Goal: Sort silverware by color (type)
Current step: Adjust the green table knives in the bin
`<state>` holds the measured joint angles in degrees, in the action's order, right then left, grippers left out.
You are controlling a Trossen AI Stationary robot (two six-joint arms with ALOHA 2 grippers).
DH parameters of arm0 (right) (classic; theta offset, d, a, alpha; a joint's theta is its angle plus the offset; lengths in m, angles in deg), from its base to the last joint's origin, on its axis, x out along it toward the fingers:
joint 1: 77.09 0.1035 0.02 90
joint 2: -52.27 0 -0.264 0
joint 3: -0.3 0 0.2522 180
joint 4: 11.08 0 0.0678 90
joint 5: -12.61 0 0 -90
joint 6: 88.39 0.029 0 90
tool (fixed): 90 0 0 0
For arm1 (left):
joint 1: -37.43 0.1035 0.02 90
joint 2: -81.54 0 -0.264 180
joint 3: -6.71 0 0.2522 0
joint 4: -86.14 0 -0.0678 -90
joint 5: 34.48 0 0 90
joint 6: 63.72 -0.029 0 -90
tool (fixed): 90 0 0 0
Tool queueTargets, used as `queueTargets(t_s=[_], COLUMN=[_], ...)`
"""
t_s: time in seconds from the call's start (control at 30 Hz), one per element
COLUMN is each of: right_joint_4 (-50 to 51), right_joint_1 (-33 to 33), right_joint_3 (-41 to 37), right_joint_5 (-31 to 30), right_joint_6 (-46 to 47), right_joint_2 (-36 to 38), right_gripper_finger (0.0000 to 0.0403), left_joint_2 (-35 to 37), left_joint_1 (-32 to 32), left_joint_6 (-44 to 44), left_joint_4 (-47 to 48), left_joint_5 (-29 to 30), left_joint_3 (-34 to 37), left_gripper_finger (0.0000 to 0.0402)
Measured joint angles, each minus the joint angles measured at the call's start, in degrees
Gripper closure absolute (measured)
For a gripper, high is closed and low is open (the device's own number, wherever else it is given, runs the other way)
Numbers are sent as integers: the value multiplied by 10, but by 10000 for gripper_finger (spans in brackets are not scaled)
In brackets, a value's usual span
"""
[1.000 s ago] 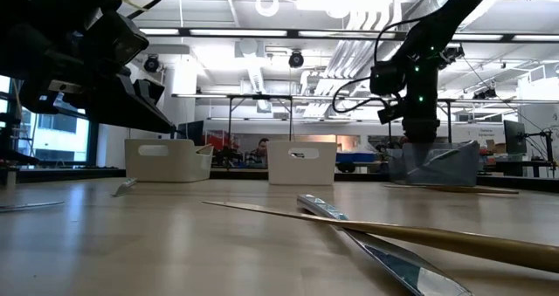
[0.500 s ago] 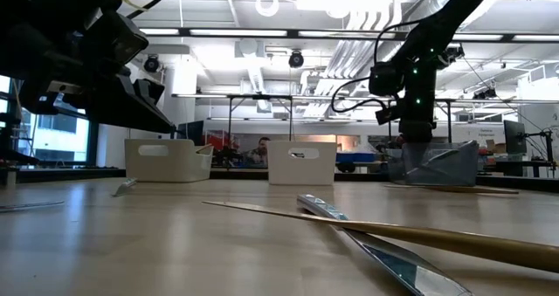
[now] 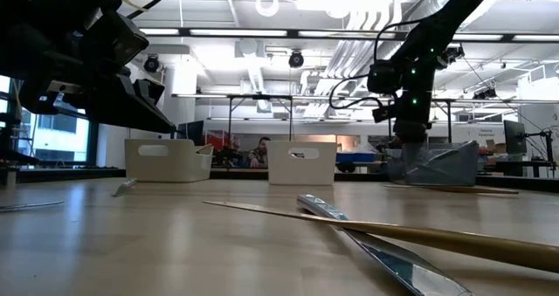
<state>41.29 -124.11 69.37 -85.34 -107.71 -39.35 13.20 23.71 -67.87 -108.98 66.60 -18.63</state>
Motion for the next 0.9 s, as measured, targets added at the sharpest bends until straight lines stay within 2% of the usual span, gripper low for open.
queueTargets(t_s=[0.37, 0.9], right_joint_4=[-5, -3], right_joint_1=[-3, -2], right_joint_3=[-1, 2], right_joint_5=[0, 0], right_joint_6=[14, 41], right_joint_2=[0, 2], right_gripper_finger=[399, 403], left_joint_2=[0, 0], left_joint_1=[0, 0], left_joint_6=[-1, -6], left_joint_4=[1, 3], left_joint_5=[0, 0], left_joint_3=[0, 0], left_gripper_finger=[401, 401])
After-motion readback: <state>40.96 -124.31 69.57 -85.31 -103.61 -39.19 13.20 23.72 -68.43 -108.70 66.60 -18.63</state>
